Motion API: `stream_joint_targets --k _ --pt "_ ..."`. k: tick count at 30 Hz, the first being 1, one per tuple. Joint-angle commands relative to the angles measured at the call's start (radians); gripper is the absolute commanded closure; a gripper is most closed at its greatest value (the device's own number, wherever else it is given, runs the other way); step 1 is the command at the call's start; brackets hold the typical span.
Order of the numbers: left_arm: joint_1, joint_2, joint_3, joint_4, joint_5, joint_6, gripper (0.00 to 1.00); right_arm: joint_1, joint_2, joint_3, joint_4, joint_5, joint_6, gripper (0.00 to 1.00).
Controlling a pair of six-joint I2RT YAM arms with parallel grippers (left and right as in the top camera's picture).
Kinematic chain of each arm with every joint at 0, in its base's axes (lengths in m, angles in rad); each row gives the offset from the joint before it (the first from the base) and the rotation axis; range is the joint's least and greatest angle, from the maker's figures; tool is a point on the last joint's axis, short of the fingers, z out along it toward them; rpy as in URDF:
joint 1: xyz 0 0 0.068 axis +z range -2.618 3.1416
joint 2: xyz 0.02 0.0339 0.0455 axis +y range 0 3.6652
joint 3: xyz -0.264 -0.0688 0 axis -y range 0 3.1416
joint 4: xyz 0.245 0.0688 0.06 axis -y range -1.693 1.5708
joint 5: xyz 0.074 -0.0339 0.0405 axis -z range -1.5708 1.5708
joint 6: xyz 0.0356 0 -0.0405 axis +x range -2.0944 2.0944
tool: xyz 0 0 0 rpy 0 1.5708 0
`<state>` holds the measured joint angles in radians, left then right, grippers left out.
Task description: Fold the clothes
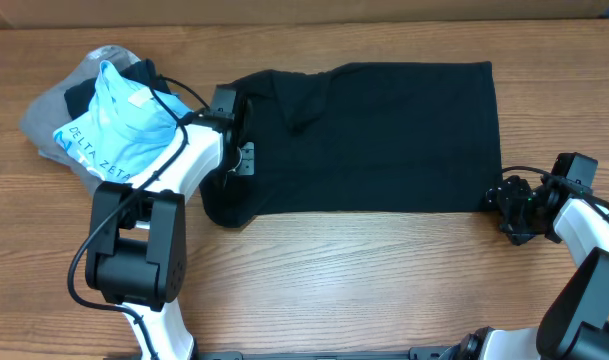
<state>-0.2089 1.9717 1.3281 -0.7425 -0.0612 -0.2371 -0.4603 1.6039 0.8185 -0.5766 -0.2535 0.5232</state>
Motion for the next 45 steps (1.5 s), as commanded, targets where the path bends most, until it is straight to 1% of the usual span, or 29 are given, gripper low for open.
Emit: stream_joint_targets --k 1,5,8,15,21,25,26,28,31,32,33,34,36,40,43,45 --pt "0.008 0.014 0.074 -0.037 -0.017 -0.01 0.96 0.001 0.009 -0.004 0.002 0.014 0.005 0.28" --pt "0.008 0.014 0.141 -0.085 -0.025 -0.01 0.96 0.001 0.009 -0.004 0.002 0.014 0.005 0.28" --pt "0.008 0.014 0.164 -0.087 -0.029 -0.006 0.96 0.001 0.009 -0.004 0.001 0.014 0.005 0.28" --pt "0.008 0.014 0.164 0.002 -0.018 0.005 0.96 0.001 0.009 -0.004 0.0 0.018 0.005 0.28" --pt "0.008 0.014 0.164 0.072 0.046 0.005 0.96 0.001 0.009 -0.004 0.0 0.018 0.005 0.28" --pt "0.008 0.014 0.165 0.104 0.052 0.005 0.96 0.001 0.009 -0.004 -0.001 0.018 0.005 0.27" --pt "0.008 0.014 0.167 0.109 0.052 0.005 0.96 0.001 0.009 -0.004 -0.001 0.018 0.005 0.22" --pt "0.008 0.014 0.175 0.115 0.052 0.005 0.96 0.001 0.009 -0.004 -0.002 0.018 0.005 0.2" --pt "0.008 0.014 0.201 0.101 0.055 0.005 0.9 0.001 0.009 -0.004 -0.002 0.018 0.005 0.18" --pt "0.008 0.014 0.215 0.085 0.055 0.006 0.8 0.001 0.009 -0.004 -0.004 0.018 0.005 0.17" --pt "0.008 0.014 0.23 0.069 0.054 0.009 0.59 0.001 0.009 -0.004 -0.005 0.018 0.005 0.16" --pt "0.008 0.014 0.244 0.056 0.054 0.021 0.43 0.001 0.009 -0.004 -0.005 0.018 0.005 0.15" --pt "0.008 0.014 0.28 0.014 0.055 0.05 0.37 0.001 0.009 -0.004 -0.005 0.018 0.005 0.13" --pt "0.008 0.014 0.351 -0.103 0.051 0.092 0.3 0.001 0.009 -0.004 -0.005 0.018 0.005 0.11" --pt "0.008 0.015 0.356 -0.214 0.011 0.095 0.3 0.001 0.009 -0.004 -0.009 0.017 0.005 0.1" --pt "0.009 0.02 0.326 -0.238 -0.021 0.09 0.3 0.001 0.009 -0.004 -0.015 0.018 0.005 0.1"
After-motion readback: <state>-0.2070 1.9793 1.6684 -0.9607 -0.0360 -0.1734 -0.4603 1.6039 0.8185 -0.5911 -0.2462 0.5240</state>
